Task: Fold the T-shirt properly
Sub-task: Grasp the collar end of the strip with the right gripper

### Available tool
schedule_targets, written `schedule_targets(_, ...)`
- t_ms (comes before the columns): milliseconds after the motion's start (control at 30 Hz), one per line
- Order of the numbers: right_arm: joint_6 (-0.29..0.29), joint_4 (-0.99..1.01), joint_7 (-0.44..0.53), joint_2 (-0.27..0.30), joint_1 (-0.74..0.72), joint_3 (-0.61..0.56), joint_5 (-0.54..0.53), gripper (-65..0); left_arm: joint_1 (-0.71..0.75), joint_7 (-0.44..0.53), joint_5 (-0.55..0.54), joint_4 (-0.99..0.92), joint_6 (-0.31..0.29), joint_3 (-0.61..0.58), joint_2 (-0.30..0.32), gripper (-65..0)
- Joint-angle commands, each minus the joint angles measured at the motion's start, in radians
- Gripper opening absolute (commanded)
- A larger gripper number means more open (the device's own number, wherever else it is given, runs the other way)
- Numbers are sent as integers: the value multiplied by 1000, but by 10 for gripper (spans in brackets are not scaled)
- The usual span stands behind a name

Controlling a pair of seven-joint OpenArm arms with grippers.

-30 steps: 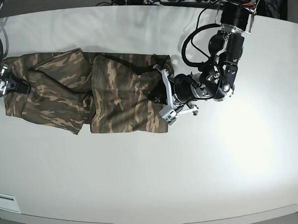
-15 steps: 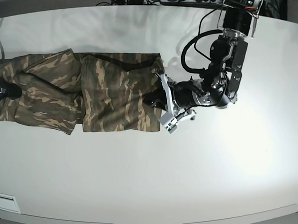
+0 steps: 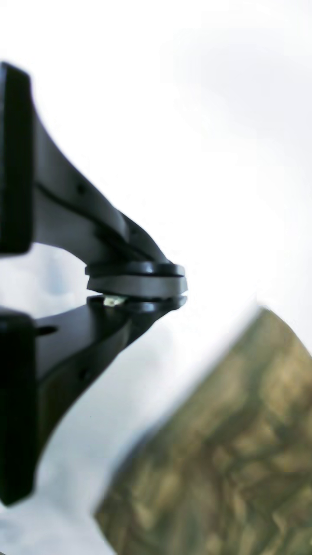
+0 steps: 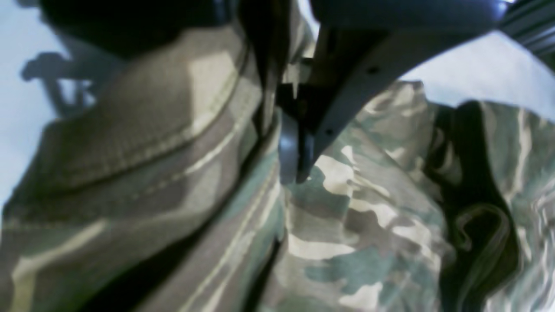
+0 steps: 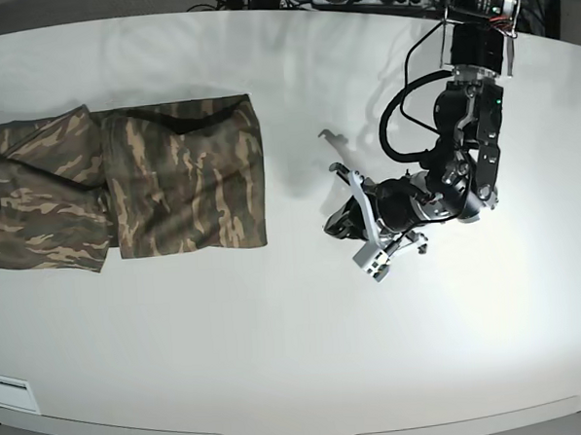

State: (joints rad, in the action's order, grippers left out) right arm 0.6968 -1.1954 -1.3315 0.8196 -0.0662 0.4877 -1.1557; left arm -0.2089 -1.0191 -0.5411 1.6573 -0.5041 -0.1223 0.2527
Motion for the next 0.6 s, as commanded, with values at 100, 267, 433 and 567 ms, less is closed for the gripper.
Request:
schedule_targets(100, -20, -77, 6, 19, -16, 71, -80, -650, 34, 27, -18, 16, 1, 34, 2, -650)
schedule_targets(267, 1, -134, -65, -41, -14, 100, -328, -650, 90, 27, -36, 16, 0, 34, 2, -650)
schedule_targets(433, -8, -185, -65, -113, -11, 100, -328, -650, 112, 28, -79, 16, -34, 32, -1, -650)
schedule_targets(567, -17, -218, -65, -160, -11, 95, -328, -650, 111, 28, -89, 16, -35, 32, -1, -650)
